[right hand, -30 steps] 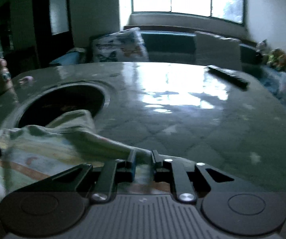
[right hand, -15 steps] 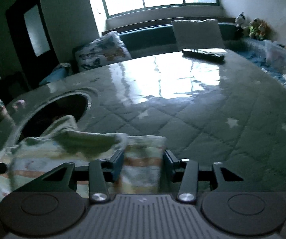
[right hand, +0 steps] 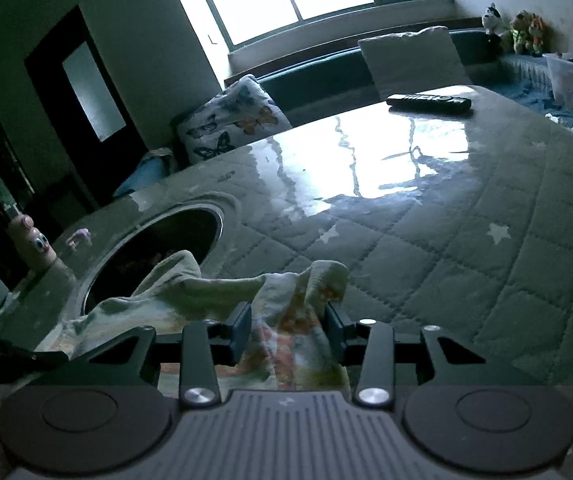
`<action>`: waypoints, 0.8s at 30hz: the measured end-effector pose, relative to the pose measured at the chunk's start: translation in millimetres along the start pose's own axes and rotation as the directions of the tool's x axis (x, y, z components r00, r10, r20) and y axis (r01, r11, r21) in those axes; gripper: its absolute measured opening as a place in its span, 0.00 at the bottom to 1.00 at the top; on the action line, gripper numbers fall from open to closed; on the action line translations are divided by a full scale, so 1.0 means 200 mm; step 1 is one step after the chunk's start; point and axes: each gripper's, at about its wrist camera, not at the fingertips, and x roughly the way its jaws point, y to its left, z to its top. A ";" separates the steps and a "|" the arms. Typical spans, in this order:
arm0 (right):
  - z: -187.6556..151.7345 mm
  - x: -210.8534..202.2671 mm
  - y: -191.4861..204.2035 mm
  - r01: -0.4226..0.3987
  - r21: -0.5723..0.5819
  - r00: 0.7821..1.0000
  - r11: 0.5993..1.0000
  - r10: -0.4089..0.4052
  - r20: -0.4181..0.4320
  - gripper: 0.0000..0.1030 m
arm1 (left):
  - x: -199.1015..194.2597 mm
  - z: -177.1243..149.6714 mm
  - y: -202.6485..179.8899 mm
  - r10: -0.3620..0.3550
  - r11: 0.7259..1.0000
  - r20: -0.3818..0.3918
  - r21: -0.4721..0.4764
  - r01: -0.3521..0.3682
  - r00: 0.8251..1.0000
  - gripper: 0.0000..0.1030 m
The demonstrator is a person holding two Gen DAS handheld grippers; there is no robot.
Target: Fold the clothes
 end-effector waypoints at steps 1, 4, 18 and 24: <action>0.00 0.00 0.00 0.015 -0.008 1.000 1.000 -0.015 -0.004 0.41 | 0.00 0.00 0.00 0.000 1.000 0.000 0.001 0.000 1.000 0.11; -0.01 0.03 -0.01 0.045 -0.023 0.999 0.999 -0.045 -0.008 0.42 | 0.00 0.00 0.00 -0.002 1.000 0.000 0.001 0.002 1.000 0.11; -0.04 0.05 0.02 -0.025 0.002 1.000 1.000 0.025 -0.013 0.37 | 0.00 0.00 0.00 -0.005 1.000 -0.001 0.011 0.005 1.000 0.11; -0.07 0.09 0.11 0.046 -0.120 0.999 0.992 -0.047 -0.011 0.17 | 0.00 0.00 -0.02 0.017 0.999 0.009 0.027 -0.017 1.000 0.11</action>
